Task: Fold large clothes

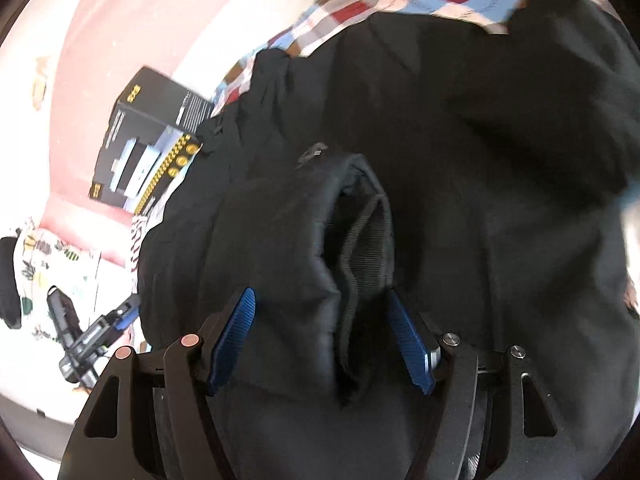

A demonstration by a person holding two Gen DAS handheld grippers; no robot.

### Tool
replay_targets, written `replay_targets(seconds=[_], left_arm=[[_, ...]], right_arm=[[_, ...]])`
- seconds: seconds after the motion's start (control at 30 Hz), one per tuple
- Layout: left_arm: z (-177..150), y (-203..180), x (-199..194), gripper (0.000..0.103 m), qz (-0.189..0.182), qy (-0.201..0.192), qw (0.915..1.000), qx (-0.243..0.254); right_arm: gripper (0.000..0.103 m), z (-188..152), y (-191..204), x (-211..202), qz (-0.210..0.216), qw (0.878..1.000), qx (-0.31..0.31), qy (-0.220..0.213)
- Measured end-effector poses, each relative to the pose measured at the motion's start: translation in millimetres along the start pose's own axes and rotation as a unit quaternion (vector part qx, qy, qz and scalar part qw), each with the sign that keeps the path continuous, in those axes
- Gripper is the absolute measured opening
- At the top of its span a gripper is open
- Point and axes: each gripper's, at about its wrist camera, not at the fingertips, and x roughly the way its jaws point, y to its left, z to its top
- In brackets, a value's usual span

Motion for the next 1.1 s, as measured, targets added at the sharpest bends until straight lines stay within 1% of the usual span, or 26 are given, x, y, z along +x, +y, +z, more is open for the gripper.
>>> replay_targets(seconds=[0.03, 0.13, 0.2, 0.23, 0.27, 0.3, 0.33, 0.37, 0.4, 0.47, 0.5, 0.57, 0.6, 0.63, 0.7, 0.73, 0.77, 0.8, 0.83, 0.9, 1.0, 1.1], left_arm=[[-2, 2, -1, 0.066, 0.001, -0.003, 1.0000, -0.003], [-4, -2, -7, 0.066, -0.015, -0.019, 0.9997, -0.003], [-5, -8, -6, 0.066, -0.014, -0.022, 0.9996, 0.004], [-4, -9, 1, 0.066, -0.012, -0.020, 0.9997, 0.006], [-5, -11, 6, 0.066, -0.006, -0.017, 0.9998, 0.009], [-6, -13, 13, 0.066, 0.003, -0.012, 0.9998, 0.014], [-7, -13, 18, 0.063, 0.013, -0.005, 0.9998, 0.015], [-7, -14, 17, 0.062, 0.016, -0.005, 0.9998, 0.013], [-6, -14, 11, 0.061, 0.012, -0.011, 0.9998, 0.009], [-2, -12, -3, 0.060, -0.010, -0.030, 0.9995, 0.005], [2, -12, -8, 0.060, -0.007, -0.041, 0.9991, 0.007], [10, -9, -8, 0.056, 0.013, -0.051, 0.9986, 0.010], [12, -6, 0, 0.048, 0.021, -0.042, 0.9989, 0.007], [12, -5, 8, 0.042, 0.027, -0.028, 0.9992, 0.004], [6, -5, 23, 0.041, 0.041, -0.012, 0.9991, 0.011], [3, -8, 26, 0.041, 0.050, -0.013, 0.9984, 0.022], [0, -11, 28, 0.041, 0.058, -0.015, 0.9977, 0.030], [-1, -12, 29, 0.041, 0.061, -0.016, 0.9974, 0.033], [-2, -13, 30, 0.041, 0.063, -0.014, 0.9974, 0.034], [1, -12, 30, 0.041, 0.066, -0.005, 0.9974, 0.030], [0, -16, 14, 0.039, 0.070, 0.001, 0.9971, 0.027], [-14, -25, -17, 0.039, 0.050, -0.013, 0.9984, 0.024]], right_arm=[[0.019, 6, 8, 0, -0.007, 1.000, -0.016, 0.001], [0.018, 26, 22, -18, -0.005, 0.998, -0.047, -0.036], [0.018, 39, 19, -19, -0.025, 0.997, -0.049, -0.047], [0.018, 45, 12, -12, -0.038, 0.997, -0.049, -0.039], [0.019, 47, 6, -2, -0.051, 0.997, -0.047, -0.022], [0.023, 48, -2, 10, -0.065, 0.997, -0.042, 0.001], [0.025, 47, -4, 14, -0.069, 0.997, -0.041, 0.008], [0.026, 45, -2, 11, -0.073, 0.996, -0.045, 0.004], [0.026, 44, 2, 2, -0.081, 0.995, -0.053, -0.011], [0.026, 42, 12, -21, -0.100, 0.991, -0.069, -0.053], [0.026, 42, 17, -33, -0.100, 0.989, -0.075, -0.077], [0.026, 45, 23, -49, -0.095, 0.986, -0.081, -0.109], [0.026, 46, 28, -49, -0.092, 0.986, -0.091, -0.110], [0.026, 49, 34, -42, -0.093, 0.985, -0.104, -0.098], [0.026, 44, 42, -20, -0.105, 0.983, -0.134, -0.072], [0.026, 41, 42, -8, -0.114, 0.981, -0.147, -0.059], [0.026, 38, 38, 9, -0.134, 0.977, -0.160, -0.037], [0.022, 36, 29, 24, -0.153, 0.975, -0.162, -0.014], [0.022, 36, 24, 29, -0.156, 0.975, -0.157, -0.007], [0.022, 36, 17, 24, -0.149, 0.978, -0.145, -0.012], [0.023, 30, 22, 6, -0.163, 0.975, -0.147, -0.018], [0.024, 17, 28, -33, -0.152, 0.976, -0.150, -0.044]])
